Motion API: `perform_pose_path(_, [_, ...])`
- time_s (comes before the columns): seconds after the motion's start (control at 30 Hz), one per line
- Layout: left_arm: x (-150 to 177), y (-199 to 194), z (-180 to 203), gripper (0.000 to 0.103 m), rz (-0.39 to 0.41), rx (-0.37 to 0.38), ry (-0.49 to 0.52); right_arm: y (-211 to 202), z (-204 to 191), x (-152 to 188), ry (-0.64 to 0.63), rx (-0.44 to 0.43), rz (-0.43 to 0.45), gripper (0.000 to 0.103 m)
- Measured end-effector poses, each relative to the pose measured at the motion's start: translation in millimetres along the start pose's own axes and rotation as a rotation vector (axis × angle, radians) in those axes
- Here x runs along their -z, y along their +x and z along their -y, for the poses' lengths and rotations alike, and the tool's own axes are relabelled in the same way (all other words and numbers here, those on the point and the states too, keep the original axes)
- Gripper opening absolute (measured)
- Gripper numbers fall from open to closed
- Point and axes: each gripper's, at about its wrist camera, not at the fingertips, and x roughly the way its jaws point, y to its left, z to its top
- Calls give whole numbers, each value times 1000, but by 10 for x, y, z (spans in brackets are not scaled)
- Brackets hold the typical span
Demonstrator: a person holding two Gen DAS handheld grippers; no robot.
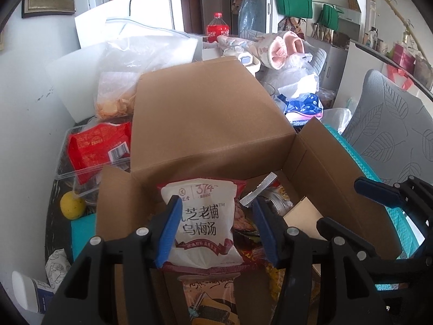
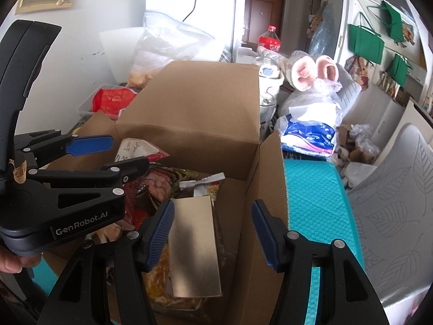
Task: Organize snacks
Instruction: 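Lower both items into the box and open both tools, then move both tools back from the box toward the blue tube and lollipop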
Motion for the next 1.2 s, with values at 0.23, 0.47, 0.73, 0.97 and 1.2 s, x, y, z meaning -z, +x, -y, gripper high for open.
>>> perform_pose_path(0.23, [-18,-207,-4,54,35,11,-7,-175,1,-11,18,2,33,60])
perform_pose_path(0.47, [-9,-445,98,54,75,58,23,-435,42,-2,40,39,68,60])
perform_pose_path(0.73, [63,-863,311,54,149,134,85,-902,67,58,50,120,127,60])
perform_pose_path(0.97, [164,-1166,535,54,200,216,150,-1289,87,202,82,177,163,60])
perform_pose_path(1.2, [298,-1374,758,54,205,282,210,-1647,135,451,132,246,178,60])
